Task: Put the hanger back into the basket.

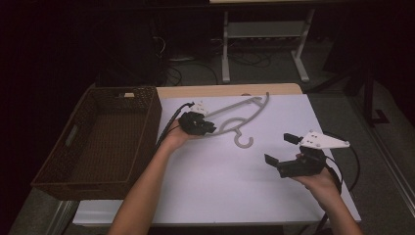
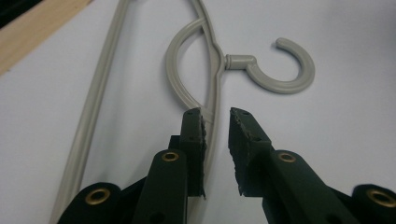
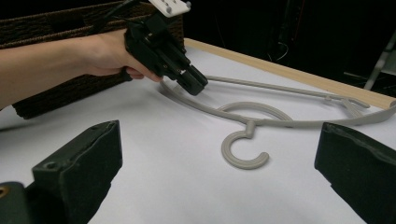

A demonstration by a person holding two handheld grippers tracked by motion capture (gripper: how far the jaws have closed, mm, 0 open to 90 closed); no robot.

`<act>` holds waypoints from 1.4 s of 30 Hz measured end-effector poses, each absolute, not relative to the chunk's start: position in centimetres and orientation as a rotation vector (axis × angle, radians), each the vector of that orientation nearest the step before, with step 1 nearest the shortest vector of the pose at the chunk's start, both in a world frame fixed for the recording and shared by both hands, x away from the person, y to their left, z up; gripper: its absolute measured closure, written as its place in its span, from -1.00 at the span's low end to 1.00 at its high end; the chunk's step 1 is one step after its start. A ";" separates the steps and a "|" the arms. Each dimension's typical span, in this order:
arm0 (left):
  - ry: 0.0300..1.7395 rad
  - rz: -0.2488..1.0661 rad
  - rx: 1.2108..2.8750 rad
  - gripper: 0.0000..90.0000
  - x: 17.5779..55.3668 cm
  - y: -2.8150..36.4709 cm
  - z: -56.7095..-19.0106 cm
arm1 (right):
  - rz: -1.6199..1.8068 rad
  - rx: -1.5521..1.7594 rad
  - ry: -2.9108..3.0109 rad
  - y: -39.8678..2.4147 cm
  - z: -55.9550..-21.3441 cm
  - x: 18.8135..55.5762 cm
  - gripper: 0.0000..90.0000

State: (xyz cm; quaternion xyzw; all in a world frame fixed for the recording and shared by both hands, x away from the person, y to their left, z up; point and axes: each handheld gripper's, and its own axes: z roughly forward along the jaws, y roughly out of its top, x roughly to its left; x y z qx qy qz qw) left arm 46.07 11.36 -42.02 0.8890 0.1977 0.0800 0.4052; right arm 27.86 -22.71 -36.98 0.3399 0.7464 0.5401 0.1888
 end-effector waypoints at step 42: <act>0.480 0.036 2.304 0.96 45.7 10.3 -44.1 | 1.524 0.965 2.093 -22.9 -36.9 27.9 -0.99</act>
